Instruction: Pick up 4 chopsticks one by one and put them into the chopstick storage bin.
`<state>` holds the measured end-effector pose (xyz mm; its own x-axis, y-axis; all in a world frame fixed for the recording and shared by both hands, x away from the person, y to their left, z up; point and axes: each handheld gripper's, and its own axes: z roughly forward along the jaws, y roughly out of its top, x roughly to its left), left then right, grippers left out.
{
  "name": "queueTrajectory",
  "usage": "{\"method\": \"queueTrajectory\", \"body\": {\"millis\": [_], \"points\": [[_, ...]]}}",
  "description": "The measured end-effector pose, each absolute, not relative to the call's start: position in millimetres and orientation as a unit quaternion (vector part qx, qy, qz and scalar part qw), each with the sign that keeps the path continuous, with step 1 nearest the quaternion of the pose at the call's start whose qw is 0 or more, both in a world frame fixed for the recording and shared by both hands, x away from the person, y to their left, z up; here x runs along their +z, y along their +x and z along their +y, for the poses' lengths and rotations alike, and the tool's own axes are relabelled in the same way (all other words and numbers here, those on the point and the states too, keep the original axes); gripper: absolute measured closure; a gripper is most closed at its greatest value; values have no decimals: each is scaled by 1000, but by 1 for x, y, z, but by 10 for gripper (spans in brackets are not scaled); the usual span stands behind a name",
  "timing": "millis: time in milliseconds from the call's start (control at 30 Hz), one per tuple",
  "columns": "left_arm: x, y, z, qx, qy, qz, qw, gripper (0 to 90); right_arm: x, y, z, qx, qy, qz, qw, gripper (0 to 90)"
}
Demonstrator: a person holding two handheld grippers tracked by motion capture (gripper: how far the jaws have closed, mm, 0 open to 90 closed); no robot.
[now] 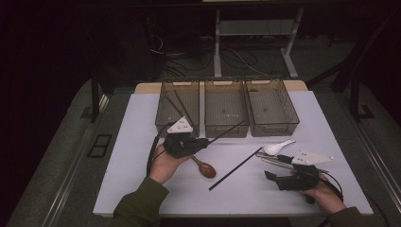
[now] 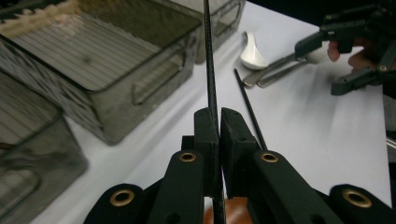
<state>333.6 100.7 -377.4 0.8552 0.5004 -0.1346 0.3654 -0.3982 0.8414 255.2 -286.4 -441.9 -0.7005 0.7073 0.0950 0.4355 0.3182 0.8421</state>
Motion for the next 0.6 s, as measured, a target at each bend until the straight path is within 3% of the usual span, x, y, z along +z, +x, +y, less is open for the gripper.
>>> {"method": "queueTrajectory", "body": {"millis": [600], "points": [[-348,378,124,111,824,284,478,849,-443,256,-289,464,361,796,143,176]]}}
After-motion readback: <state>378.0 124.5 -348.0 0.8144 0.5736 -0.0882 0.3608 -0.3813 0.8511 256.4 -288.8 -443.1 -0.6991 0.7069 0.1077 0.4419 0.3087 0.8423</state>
